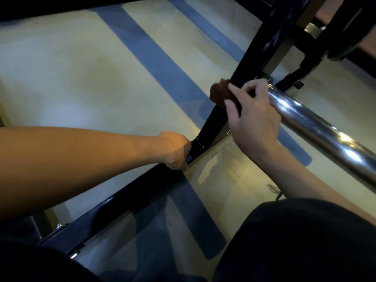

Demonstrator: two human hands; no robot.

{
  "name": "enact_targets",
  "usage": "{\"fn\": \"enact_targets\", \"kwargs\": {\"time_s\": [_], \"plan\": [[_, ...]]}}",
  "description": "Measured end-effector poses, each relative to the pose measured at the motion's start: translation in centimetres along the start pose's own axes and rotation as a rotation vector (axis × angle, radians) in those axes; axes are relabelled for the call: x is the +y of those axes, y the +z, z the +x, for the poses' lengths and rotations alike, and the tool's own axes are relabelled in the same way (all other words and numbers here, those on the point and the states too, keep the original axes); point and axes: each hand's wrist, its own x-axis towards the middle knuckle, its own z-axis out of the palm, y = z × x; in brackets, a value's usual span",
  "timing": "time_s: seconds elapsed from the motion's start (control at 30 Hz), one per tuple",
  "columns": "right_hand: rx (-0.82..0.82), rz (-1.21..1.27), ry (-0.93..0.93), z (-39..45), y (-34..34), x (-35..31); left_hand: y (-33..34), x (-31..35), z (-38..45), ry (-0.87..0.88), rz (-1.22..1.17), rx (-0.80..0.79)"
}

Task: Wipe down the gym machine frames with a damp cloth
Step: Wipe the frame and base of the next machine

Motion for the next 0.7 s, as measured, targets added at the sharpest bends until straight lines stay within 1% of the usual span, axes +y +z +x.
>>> {"fn": "enact_targets", "kwargs": {"time_s": [0.07, 0.13, 0.17, 0.23, 0.3, 0.33, 0.4, 0.47, 0.53, 0.6, 0.67, 0.7], "plan": [[-0.069, -0.039, -0.058, -0.7, 0.5, -0.2, 0.3, -0.2, -0.3, -0.010, -0.040, 0.011], [-0.075, -0.035, -0.053, -2.0, 0.2, 0.8, 0.9, -0.4, -0.2, -0.004, -0.042, 0.052], [-0.041, -0.017, -0.021, -2.4, -0.3, 1.4, 0.9, -0.3, -0.3, 0.005, -0.025, 0.074], [0.058, 0.004, 0.029, -2.1, -1.1, 2.1, 1.0, 0.0, -0.2, 0.011, 0.002, 0.065], [0.091, 0.005, 0.018, -1.0, -1.0, 1.5, 0.9, 0.2, 0.2, 0.016, 0.014, 0.034], [0.071, 0.001, 0.007, -0.5, -0.7, 0.8, 0.8, 0.2, 0.3, 0.022, 0.020, 0.037], [-0.028, -0.024, -0.016, -0.4, 0.0, -0.1, 0.7, 0.2, 0.4, 0.014, 0.022, 0.040], [-0.094, -0.043, -0.036, -1.6, 0.1, 0.3, 0.6, 0.4, 0.1, -0.003, 0.035, 0.027], [-0.046, 0.014, 0.017, -2.6, -0.8, 1.6, 0.6, 0.6, 0.0, -0.002, 0.082, 0.035], [0.047, 0.077, 0.092, -2.0, -1.4, 2.0, 0.9, 0.4, 0.1, 0.008, 0.108, 0.045], [0.094, 0.080, 0.100, -0.8, -1.2, 1.3, 0.9, 0.3, 0.3, 0.018, 0.102, 0.041], [0.085, 0.071, 0.082, -0.3, -0.9, 0.7, 1.0, 0.3, 0.5, 0.022, 0.114, 0.032]]}}
